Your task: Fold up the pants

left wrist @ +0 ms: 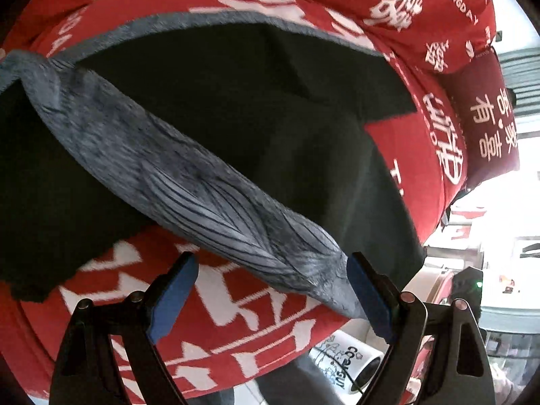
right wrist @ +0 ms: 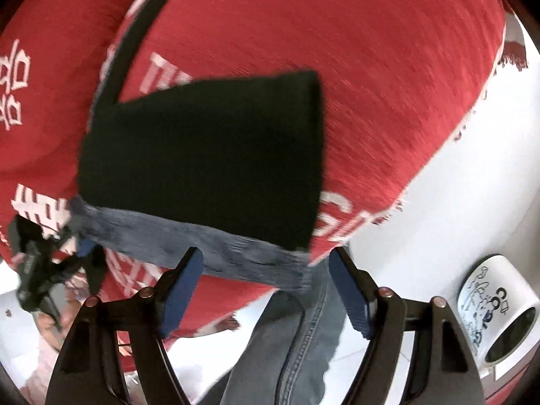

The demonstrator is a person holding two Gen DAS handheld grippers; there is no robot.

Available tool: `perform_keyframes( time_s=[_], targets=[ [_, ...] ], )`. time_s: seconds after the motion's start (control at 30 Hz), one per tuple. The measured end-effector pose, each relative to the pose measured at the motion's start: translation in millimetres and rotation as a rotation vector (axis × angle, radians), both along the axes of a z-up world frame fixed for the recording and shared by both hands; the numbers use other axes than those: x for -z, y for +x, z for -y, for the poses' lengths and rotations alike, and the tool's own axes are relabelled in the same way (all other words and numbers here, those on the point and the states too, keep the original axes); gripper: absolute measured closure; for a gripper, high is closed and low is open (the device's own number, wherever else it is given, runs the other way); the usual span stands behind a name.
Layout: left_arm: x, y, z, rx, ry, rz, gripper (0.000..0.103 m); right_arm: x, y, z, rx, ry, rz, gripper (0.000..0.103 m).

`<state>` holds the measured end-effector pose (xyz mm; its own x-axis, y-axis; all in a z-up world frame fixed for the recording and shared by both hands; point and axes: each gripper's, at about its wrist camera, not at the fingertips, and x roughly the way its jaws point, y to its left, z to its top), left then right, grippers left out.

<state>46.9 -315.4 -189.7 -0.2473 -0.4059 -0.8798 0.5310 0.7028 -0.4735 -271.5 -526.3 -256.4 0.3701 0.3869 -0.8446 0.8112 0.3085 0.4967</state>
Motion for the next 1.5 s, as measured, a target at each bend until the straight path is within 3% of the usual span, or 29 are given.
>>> perform_keyframes(
  time_s=[0.1,0.17,0.2,0.23,0.27,0.33,0.4,0.5,0.63,0.73,0.83,0.9,0.97,1.0,1.03,1.07,1.1,1.23,1.27,1.37,1.4,1.47,1.5],
  targets=[
    [5,-9,7,0.000,0.016,-0.002,0.013,20,-5,0,0.007,0.108,0.057,0.025],
    [5,-11,10,-0.010,0.028,0.010,0.015,29,-7,2,0.018,0.165,0.094,0.052],
    [5,-12,10,-0.021,0.029,0.011,0.022,31,-12,7,0.035,0.192,0.109,0.080],
    [5,-12,13,-0.032,0.026,-0.018,0.047,27,-14,12,0.062,0.215,0.140,0.086],
    [7,-11,13,-0.032,0.021,-0.067,0.064,20,-14,17,0.067,0.208,0.153,0.086],
    [4,-9,18,-0.048,0.013,-0.099,0.065,0,-12,32,0.069,0.214,0.208,0.087],
    [-11,-4,26,-0.047,-0.003,-0.076,0.065,-24,-2,50,0.059,0.222,0.281,0.088],
    [-35,10,41,-0.065,-0.036,-0.028,0.065,-66,35,94,0.005,0.174,0.380,0.088],
    [-55,45,72,-0.127,-0.077,0.037,0.065,-95,95,152,-0.053,0.112,0.464,0.088],
    [-70,81,95,-0.182,-0.082,0.162,0.064,-104,155,201,-0.123,0.066,0.489,0.088],
    [-79,113,105,-0.225,-0.043,0.266,0.033,-95,210,221,-0.186,0.044,0.441,0.087],
    [-85,127,103,-0.241,-0.026,0.317,0.031,-83,242,234,-0.216,0.033,0.376,0.083],
    [-88,133,94,-0.258,0.000,0.346,0.031,-73,257,241,-0.225,0.013,0.310,0.074],
    [-87,135,89,-0.265,0.019,0.352,0.031,-72,264,243,-0.229,-0.016,0.289,0.060],
    [-83,135,84,-0.269,0.039,0.352,0.031,-75,267,244,-0.234,-0.044,0.295,0.038],
    [-78,134,78,-0.277,0.069,0.347,0.031,-79,267,244,-0.240,-0.070,0.309,0.029],
    [-74,133,69,-0.283,0.095,0.341,0.031,-84,265,244,-0.245,-0.092,0.318,0.025],
    [-48,118,42,-0.313,0.200,0.296,0.031,-91,238,246,-0.188,-0.161,0.265,0.025],
    [-41,114,37,-0.327,0.223,0.276,0.031,-86,226,247,-0.154,-0.175,0.211,0.027],
    [-21,100,29,-0.348,0.276,0.236,0.031,-56,201,249,-0.069,-0.121,0.113,0.045],
    [-14,96,28,-0.343,0.294,0.231,0.031,-42,197,249,-0.045,-0.083,0.091,0.054],
    [-8,92,31,-0.330,0.322,0.232,0.031,-25,198,250,-0.032,-0.039,0.079,0.083],
    [-5,91,31,-0.324,0.339,0.236,0.031,-23,201,250,-0.026,-0.013,0.105,0.091]
  ],
)
